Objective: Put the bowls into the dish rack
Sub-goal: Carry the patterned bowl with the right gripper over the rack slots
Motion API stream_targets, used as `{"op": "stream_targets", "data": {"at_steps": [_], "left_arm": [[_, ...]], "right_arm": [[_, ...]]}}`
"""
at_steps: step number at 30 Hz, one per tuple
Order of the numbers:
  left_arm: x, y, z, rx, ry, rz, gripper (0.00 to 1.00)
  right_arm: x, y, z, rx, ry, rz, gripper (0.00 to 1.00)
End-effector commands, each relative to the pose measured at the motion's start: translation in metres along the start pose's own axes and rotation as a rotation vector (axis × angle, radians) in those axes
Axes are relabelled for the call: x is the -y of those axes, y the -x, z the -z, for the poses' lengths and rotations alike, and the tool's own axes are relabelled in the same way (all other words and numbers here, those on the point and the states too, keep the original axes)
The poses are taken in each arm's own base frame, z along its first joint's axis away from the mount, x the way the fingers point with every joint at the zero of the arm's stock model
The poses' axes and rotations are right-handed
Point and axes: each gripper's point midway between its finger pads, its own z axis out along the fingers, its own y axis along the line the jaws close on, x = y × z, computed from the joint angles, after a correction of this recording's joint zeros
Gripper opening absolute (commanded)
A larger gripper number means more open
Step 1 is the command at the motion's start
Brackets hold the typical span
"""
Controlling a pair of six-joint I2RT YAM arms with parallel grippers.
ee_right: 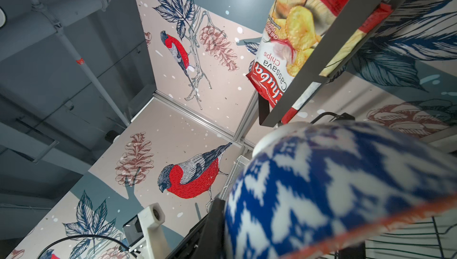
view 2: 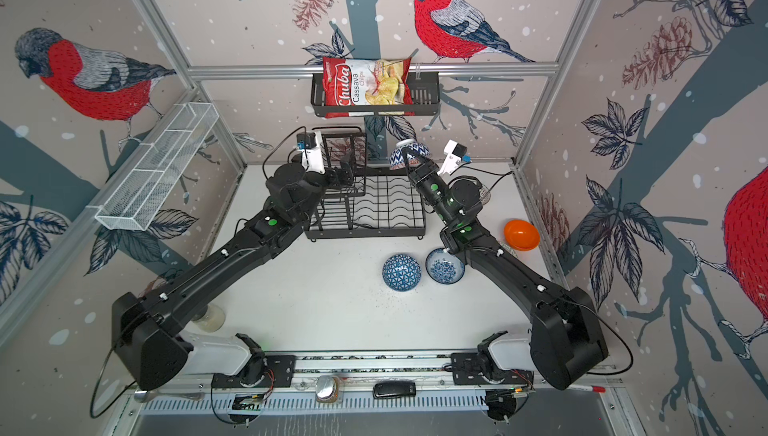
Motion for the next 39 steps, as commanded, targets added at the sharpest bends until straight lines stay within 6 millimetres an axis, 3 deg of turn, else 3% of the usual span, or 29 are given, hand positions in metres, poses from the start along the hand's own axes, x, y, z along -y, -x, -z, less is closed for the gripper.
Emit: {"op": "stream_targets", "data": {"at_steps": [1,7,14,22,29,39], "left_arm": [[-0.001,0.001,0.002,-0.019,-0.026,-0.022,0.97],[0.025,-0.018,-0.004,-0.159,-0.173,-0.119,0.97],[0.016,-0.036,0.0,-0.22,-0.166,-0.162,0.97],[0.016,-0.033,0.01,-0.174,-0.199,-0.276,0.97],[0.022,-0.046,0.012,-0.172,-0.257,-0.388,0.97],[0.004,-0.045,0.015,-0.131,-0.207,-0.457,0.97]], "right_arm": [[-0.011,0.004,0.003,0.016,0.069,0.054,0.0],[0.015,0.001,0.016,0.044,0.046,0.061,0.0],[0.046,-0.013,0.011,0.043,0.043,0.048,0.0],[0.082,-0.034,-0.018,0.01,0.071,-0.002,0.0],[0.115,-0.046,-0.042,-0.014,0.066,-0.029,0.0],[0.162,-0.062,-0.085,-0.053,0.061,-0.103,0.0]]}}
